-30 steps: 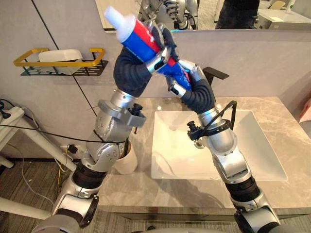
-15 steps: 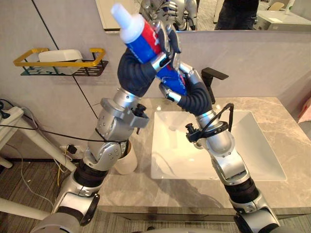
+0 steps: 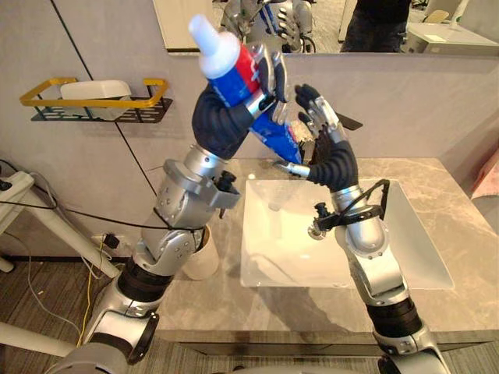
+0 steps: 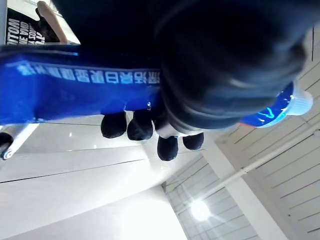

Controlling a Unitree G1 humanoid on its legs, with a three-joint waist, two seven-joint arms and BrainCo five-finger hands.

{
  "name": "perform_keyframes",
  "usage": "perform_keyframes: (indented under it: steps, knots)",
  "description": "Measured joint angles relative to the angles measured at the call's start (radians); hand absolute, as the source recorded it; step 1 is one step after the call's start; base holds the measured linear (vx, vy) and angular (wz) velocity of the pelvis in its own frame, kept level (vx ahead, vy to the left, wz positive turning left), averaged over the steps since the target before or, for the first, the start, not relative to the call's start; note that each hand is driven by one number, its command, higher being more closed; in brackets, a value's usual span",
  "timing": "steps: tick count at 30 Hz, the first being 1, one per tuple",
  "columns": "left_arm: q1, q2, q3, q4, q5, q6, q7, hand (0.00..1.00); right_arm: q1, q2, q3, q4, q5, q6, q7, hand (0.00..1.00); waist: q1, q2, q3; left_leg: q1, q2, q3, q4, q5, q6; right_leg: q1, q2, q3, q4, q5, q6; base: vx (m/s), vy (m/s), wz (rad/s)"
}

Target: Organize washtable

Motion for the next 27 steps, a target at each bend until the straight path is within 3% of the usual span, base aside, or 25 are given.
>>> perform_keyframes:
  steps: [14, 15, 21, 27]
  knots:
    - [0.144, 0.029, 0.121, -0.082, 0.019, 0.002, -0.001, 1.0, 0.207, 0.003, -0.18, -0.019, 0.106, 0.0, 0.001, 0.0, -0.006, 0.0, 0.0, 0.0, 0.001, 0.017, 0.0, -0.001, -0.001, -0.009, 0.007, 0.017, -0.004, 0.006, -0.002, -0.01, -0.002, -0.03]
    - [0.154, 0.038, 0.157, -0.083, 0.026, 0.002, -0.001, 1.0, 0.258, 0.014, -0.224, -0.019, 0.123, 0.0, 0.001, 0.0, -0.025, 0.018, 0.007, 0.0, 0.001, 0.036, 0.0, -0.004, -0.004, -0.012, 0.008, 0.037, -0.021, 0.018, 0.003, 0.0, 0.0, 0.0]
    - [0.154, 0.038, 0.157, -0.083, 0.026, 0.002, -0.001, 1.0, 0.258, 0.014, -0.236, -0.019, 0.123, 0.0, 0.002, 0.0, -0.027, 0.023, 0.01, -0.002, 0.002, 0.042, 0.0, -0.006, -0.006, -0.018, 0.009, 0.043, -0.019, 0.018, 0.003, 0.0, 0.0, -0.02]
    - [0.134, 0.032, 0.193, -0.074, 0.028, 0.0, 0.002, 1.0, 0.258, -0.017, -0.373, -0.019, 0.12, 0.0, -0.005, 0.0, -0.032, 0.053, 0.025, -0.039, 0.001, 0.058, 0.0, -0.006, -0.005, -0.069, 0.008, 0.065, -0.004, 0.019, 0.004, 0.0, 0.008, -0.08]
